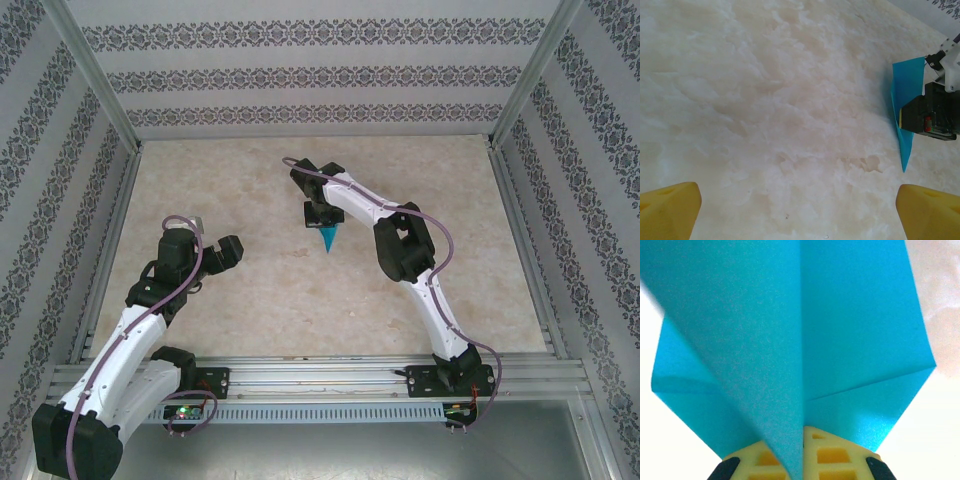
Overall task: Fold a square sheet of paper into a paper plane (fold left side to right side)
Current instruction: Place the paper plane at the center of the table.
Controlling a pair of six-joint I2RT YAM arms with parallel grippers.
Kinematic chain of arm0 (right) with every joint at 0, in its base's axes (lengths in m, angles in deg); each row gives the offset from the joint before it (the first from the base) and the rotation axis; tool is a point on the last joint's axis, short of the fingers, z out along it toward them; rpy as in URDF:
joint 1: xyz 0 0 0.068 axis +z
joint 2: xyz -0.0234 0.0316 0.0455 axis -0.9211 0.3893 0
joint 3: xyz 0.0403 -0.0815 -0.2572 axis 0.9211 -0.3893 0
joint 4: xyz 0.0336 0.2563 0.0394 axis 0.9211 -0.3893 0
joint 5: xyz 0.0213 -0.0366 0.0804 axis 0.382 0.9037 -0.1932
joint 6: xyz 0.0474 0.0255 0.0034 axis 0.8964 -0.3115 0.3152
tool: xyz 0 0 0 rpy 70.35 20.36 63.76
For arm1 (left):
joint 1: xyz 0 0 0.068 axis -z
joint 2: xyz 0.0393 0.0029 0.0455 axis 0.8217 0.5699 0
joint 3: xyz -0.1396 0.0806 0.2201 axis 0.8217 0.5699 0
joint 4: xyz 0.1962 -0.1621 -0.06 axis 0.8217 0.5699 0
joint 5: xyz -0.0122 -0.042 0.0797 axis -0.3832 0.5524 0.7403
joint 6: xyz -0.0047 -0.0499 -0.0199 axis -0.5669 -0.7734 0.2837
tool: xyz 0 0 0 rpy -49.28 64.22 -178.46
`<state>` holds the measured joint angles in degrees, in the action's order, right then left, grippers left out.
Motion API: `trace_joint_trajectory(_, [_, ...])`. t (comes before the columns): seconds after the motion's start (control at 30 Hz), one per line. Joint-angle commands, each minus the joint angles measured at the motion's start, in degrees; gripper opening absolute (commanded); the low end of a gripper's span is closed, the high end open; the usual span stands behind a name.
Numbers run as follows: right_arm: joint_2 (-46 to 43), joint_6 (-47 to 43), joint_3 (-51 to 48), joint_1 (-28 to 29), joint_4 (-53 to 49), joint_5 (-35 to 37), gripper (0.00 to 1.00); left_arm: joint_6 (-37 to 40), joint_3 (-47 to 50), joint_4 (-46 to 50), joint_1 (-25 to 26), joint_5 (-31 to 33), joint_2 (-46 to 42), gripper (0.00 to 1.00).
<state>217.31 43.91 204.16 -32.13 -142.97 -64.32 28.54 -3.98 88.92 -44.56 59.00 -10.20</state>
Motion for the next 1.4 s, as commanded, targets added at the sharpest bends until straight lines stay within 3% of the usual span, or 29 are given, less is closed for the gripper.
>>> trace_joint_trajectory(0.0, [0.64,0.48,-0.75,-0.68,-0.1,-0.69,0.06,0.79,-1.27,0.88,-1.13,-0.96,0.07,1.0])
trace_joint_trajectory(0.27, [0.1,0.88,-2.6,-1.13,0.96,-1.84,0.14,1.05,-1.59,1.17,-1.16,-0.56,0.41,1.0])
trace_joint_trajectory(0.6, [-1.6,1.18,-5.0,-1.41,2.1,-1.63,0.4,1.56,-2.02,1.93,-1.18,-0.04,0.5,1.0])
trace_joint_trajectory(1.37, [-10.96,-1.78,-7.82,-0.45,1.96,0.34,0.48,2.36,-3.83,4.11,-1.21,0.41,0.04,1.0])
